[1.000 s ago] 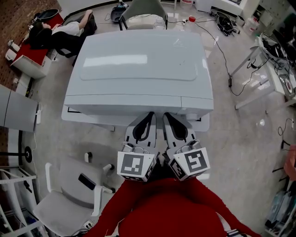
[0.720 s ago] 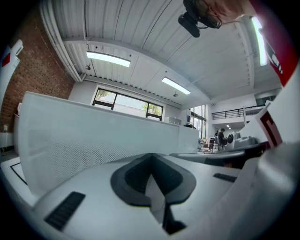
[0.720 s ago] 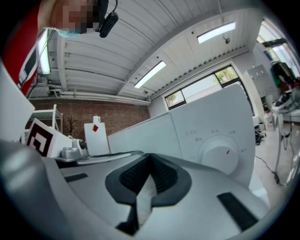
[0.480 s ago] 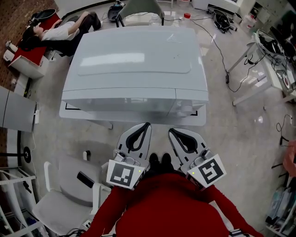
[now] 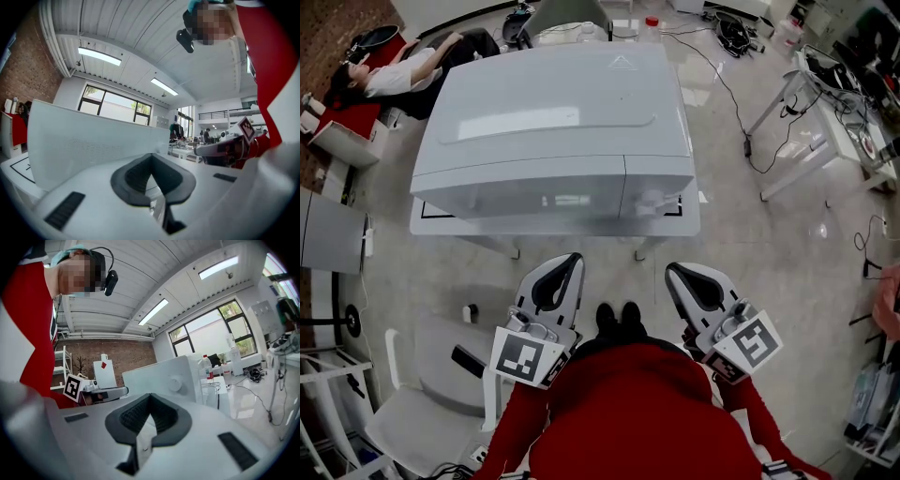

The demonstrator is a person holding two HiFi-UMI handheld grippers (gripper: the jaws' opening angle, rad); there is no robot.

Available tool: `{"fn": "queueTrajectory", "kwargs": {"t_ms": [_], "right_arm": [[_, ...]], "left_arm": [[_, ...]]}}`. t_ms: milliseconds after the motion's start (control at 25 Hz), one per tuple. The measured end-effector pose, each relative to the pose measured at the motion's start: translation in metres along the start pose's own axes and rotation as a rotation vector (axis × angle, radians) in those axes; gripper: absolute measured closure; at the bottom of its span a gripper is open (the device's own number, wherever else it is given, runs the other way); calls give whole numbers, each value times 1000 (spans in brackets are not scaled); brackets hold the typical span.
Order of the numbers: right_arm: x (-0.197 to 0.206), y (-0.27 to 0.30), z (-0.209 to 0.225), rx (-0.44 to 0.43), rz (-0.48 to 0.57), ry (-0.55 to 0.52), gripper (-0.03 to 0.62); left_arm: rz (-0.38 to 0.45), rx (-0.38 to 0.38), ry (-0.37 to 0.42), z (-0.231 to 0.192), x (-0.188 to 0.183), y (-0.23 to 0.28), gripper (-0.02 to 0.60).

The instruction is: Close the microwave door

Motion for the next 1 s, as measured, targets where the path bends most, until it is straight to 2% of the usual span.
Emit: {"fn": "queueTrajectory", "kwargs": {"t_ms": [160, 360, 840, 1000], "right_arm": [[-3, -9, 0, 42, 33, -41, 582], [2, -15, 2, 66, 36, -61, 583], [7, -17, 11, 152, 49, -92, 582], [9, -17, 10, 160, 58, -85, 582]], "left_arm": [[-9, 26, 32, 14, -1, -3, 574], [-15, 23, 32, 23, 2, -9, 574], [-21, -5, 34, 30, 5, -10, 574], [-54, -28, 34, 32, 6, -11, 574]]}}
Point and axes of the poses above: the fingertips, and each gripper's own axes: y forward along the fingers, z to its right, x out of its underside, the point moved 7 cm from there along -y, backward along the fingers, and after that the axes turned 10 degrees about -z, right-handed, at the moved point
